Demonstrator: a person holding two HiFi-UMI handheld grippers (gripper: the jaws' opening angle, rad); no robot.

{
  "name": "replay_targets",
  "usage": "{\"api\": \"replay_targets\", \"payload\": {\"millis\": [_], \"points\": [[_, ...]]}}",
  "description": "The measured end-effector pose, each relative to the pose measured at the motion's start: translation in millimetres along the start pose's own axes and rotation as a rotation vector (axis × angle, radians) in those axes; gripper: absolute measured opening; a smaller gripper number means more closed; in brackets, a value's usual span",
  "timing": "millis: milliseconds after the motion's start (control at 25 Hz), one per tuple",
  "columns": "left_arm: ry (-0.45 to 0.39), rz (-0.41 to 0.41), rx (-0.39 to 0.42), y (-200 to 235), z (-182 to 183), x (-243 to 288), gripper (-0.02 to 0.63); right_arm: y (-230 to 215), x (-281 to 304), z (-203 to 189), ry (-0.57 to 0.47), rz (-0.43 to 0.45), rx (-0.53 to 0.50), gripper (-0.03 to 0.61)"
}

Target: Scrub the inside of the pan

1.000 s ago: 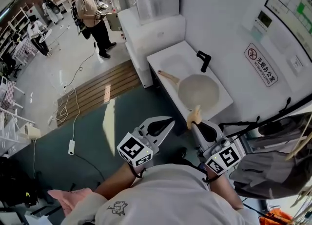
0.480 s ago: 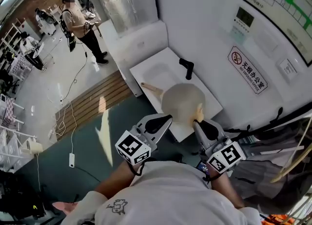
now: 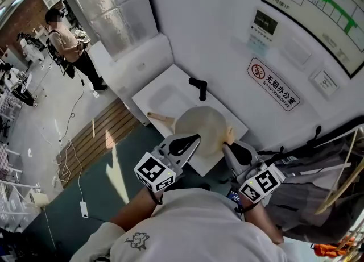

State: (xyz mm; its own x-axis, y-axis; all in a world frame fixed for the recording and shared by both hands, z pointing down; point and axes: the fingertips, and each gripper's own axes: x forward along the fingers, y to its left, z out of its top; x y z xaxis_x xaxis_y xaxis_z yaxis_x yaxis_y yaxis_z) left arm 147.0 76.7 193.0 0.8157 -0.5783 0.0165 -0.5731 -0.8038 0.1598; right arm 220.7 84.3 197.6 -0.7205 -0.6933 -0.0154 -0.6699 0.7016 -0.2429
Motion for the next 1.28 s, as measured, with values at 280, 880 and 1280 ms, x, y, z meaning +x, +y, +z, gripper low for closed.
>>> {"api": "replay_targets", "payload": {"millis": [280,880,1280], "points": [[0.029,-0.137,-0.015,52.2,3.2,14.5,0.002,-15.4,44.7,1.6,-0.014,-0.142,-0.002,0.038],[0.125,-0.417,-0.013,173.7,-7.2,-29.1,0.002,-5.6,159.5,-21.9,-0.007,-0.419,0.015,0.04],[0.202,-0.455,-0.031,224.4,-47.6,-37.7,0.002,-13.0,169.9,-49.2,0.048,-0.527,0.035,0.04]]}}
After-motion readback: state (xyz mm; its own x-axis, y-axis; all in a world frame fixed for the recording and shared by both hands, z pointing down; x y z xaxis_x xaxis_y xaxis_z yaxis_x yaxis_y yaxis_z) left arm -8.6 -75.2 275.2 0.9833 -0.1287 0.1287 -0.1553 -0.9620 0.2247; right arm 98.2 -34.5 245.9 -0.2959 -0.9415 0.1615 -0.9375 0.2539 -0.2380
